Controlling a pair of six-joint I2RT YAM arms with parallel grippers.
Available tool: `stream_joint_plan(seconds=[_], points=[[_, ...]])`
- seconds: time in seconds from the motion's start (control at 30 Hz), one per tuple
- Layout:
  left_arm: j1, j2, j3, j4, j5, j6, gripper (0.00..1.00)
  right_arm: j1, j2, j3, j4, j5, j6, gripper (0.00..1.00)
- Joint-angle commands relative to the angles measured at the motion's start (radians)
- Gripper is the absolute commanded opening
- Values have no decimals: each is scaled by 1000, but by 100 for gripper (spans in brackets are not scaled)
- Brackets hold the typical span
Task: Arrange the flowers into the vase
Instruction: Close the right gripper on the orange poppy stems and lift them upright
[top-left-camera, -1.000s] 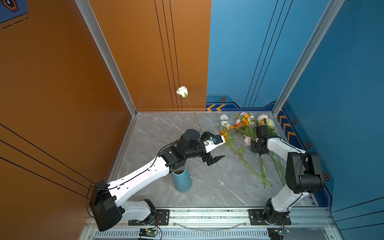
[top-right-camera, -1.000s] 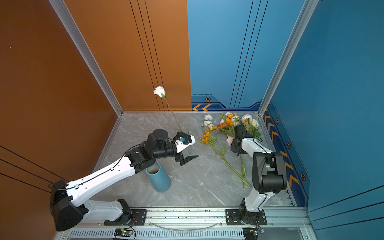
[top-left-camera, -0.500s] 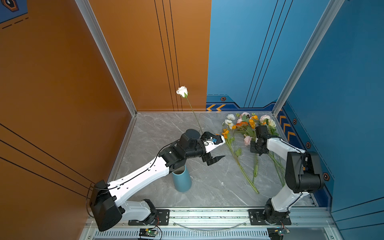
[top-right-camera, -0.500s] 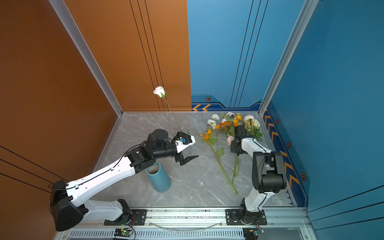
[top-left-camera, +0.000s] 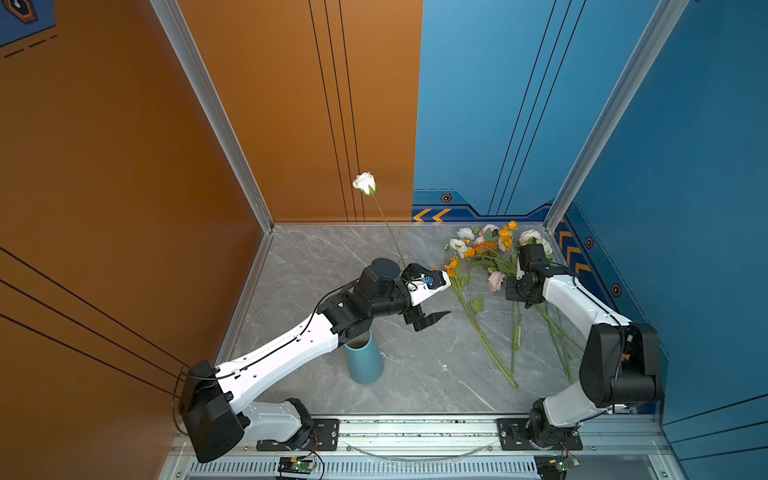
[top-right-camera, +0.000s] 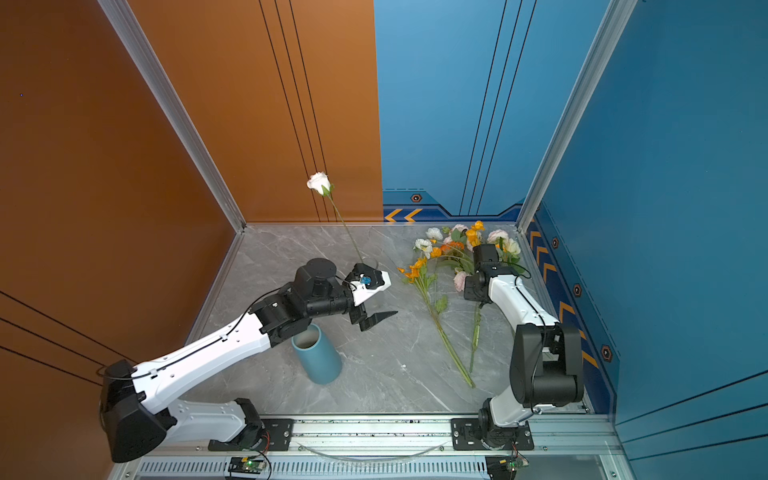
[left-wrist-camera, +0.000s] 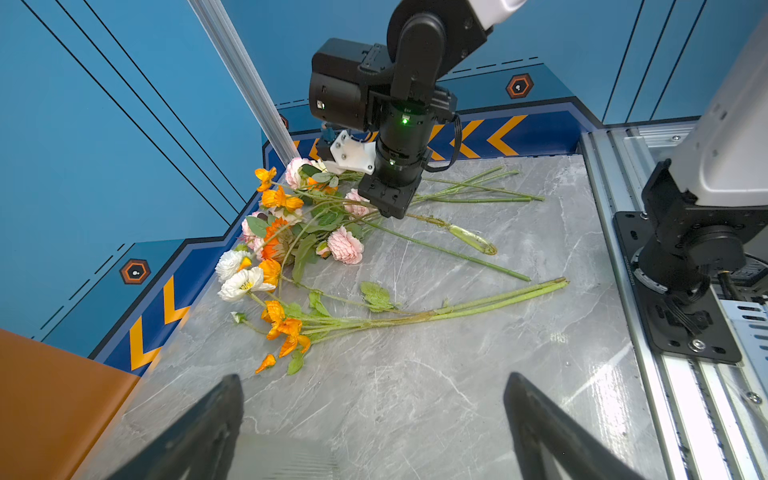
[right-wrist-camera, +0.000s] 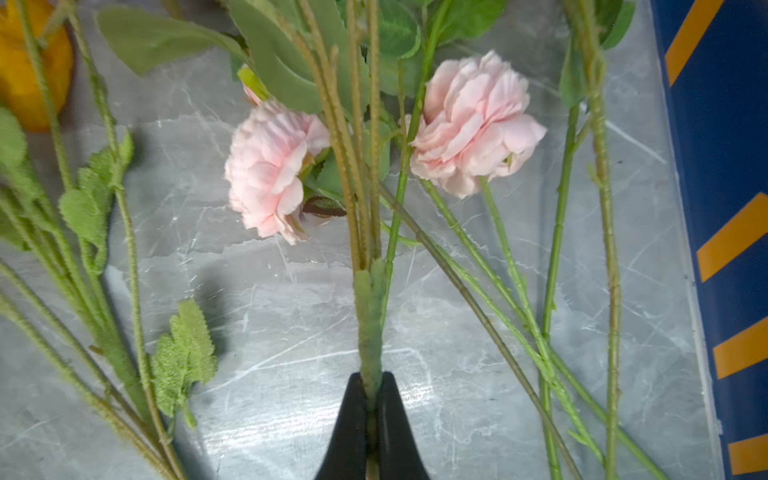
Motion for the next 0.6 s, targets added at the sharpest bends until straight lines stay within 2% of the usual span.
stream_joint_plan(seconds=[0.0, 0.37, 0.57], points=[[-14, 0, -10, 3, 6, 12, 98, 6, -65, 34, -83, -31, -11, 0], [-11, -6, -12, 0, -10, 25, 98, -10, -188, 115, -175, -104, 2, 0], [-5, -7, -13, 0, -14, 28, 98, -15, -219, 158, -213, -88, 1, 0]])
